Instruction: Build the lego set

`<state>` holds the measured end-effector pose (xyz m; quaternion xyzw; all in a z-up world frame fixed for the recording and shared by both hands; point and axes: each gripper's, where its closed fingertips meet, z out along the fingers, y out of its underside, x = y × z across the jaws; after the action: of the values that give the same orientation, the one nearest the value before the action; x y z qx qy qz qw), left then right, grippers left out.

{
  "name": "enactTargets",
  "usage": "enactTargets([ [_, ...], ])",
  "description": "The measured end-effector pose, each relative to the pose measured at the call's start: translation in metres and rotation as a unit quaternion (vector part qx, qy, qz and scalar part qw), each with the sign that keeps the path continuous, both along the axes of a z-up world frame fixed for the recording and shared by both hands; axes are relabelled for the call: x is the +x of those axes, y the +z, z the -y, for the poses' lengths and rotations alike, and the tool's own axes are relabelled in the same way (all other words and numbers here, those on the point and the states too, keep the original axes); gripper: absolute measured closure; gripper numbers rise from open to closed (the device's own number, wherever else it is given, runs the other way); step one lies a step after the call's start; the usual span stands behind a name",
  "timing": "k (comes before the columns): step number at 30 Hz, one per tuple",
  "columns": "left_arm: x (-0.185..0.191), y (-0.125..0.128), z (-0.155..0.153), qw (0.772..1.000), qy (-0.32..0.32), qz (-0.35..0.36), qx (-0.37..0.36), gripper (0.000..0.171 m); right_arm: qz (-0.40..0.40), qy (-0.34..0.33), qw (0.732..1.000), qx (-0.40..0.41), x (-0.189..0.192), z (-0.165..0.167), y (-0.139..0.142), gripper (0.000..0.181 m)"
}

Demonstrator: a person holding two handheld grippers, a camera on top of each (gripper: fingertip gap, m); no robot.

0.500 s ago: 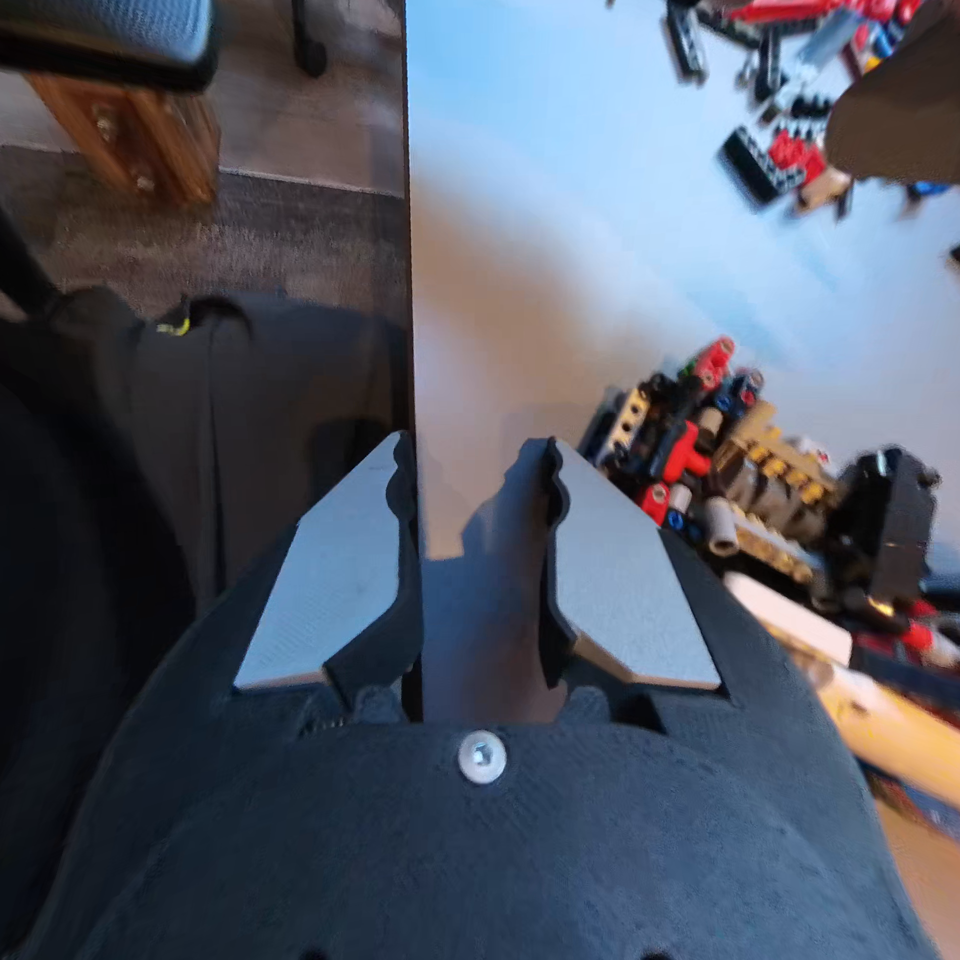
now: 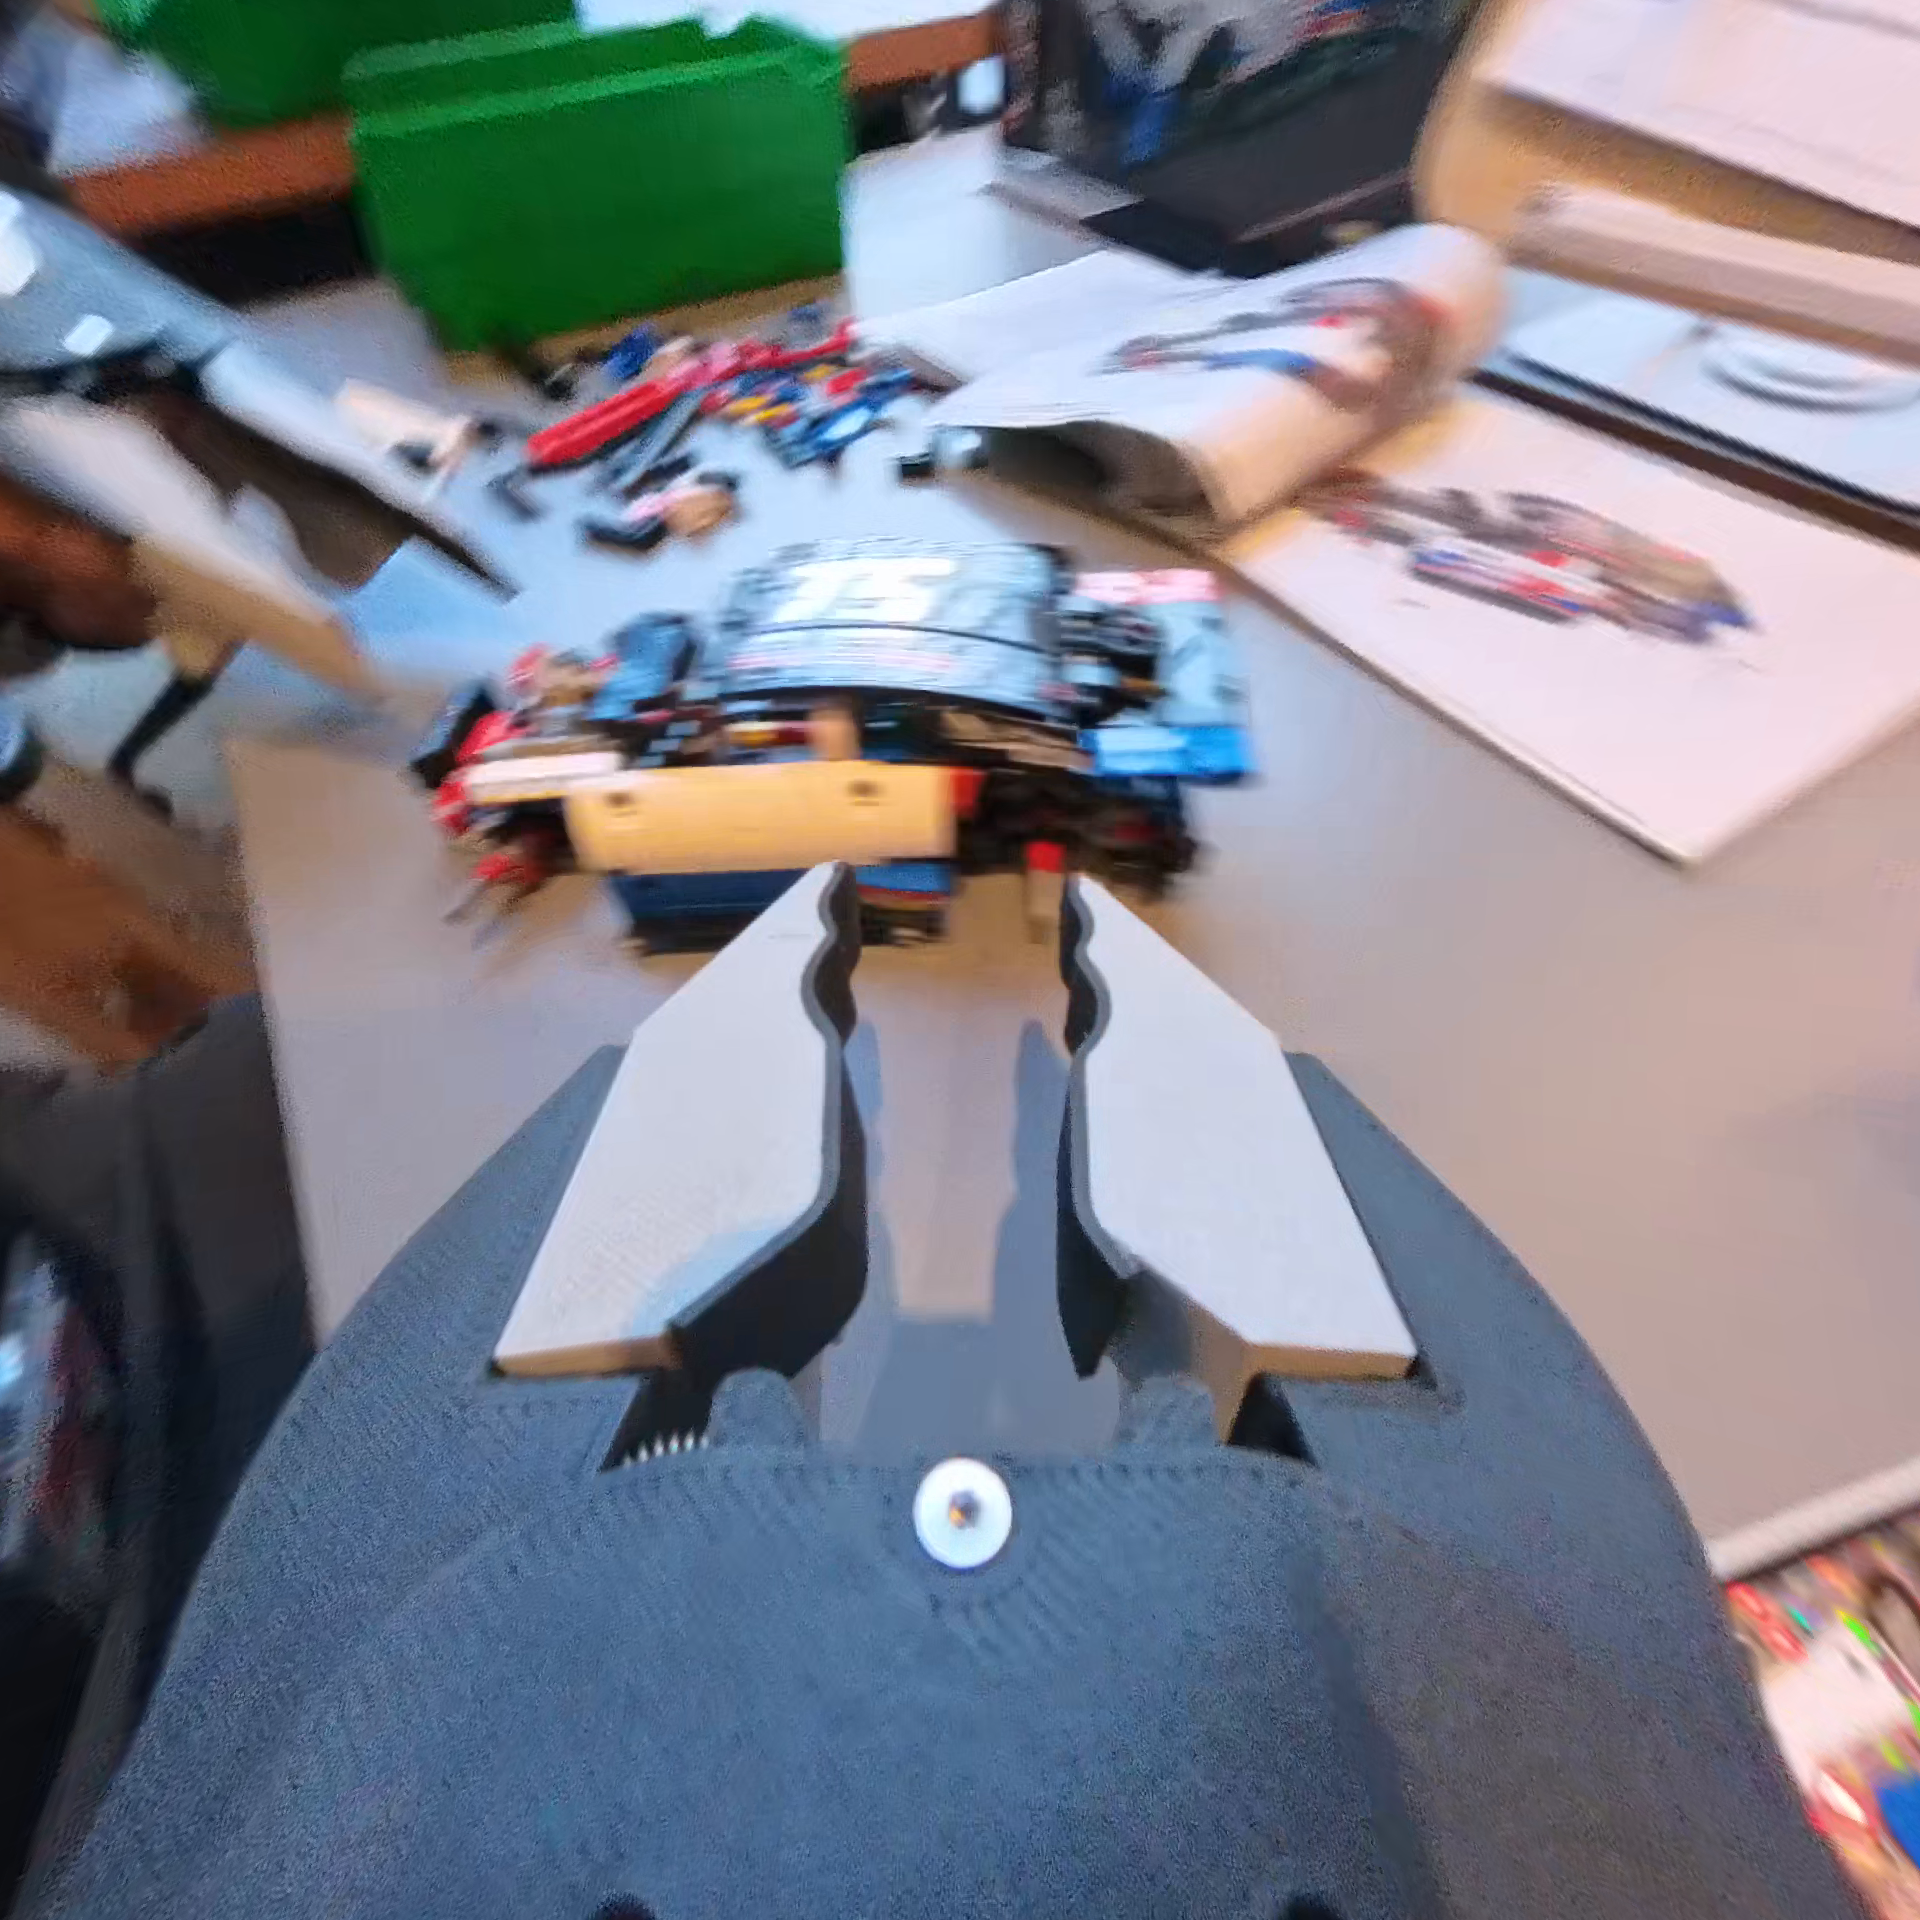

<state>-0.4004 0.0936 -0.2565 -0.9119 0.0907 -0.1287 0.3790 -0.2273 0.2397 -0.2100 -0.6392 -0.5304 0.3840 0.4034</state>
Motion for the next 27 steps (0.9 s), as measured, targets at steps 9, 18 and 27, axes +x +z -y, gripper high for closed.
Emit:
enactTargets([
  [9,-0.005,-0.001,-0.018,0.999,0.022,-0.008,0.048,0.103,-0.061,-0.116,0.991,0.014,0.044,-0.065,-0.001,0.138],
  [18,-0.001,-0.009,-0.016,0.999,0.003,0.007,0.046,0.106,-0.08,-0.135,0.987,0.025,0.05,-0.073,0.005,0.138],
  [27,0.007,0.0,-0.011,0.995,-0.024,0.066,0.069,0.115,-0.108,-0.133,0.985,0.034,0.053,-0.073,0.014,0.13],
])
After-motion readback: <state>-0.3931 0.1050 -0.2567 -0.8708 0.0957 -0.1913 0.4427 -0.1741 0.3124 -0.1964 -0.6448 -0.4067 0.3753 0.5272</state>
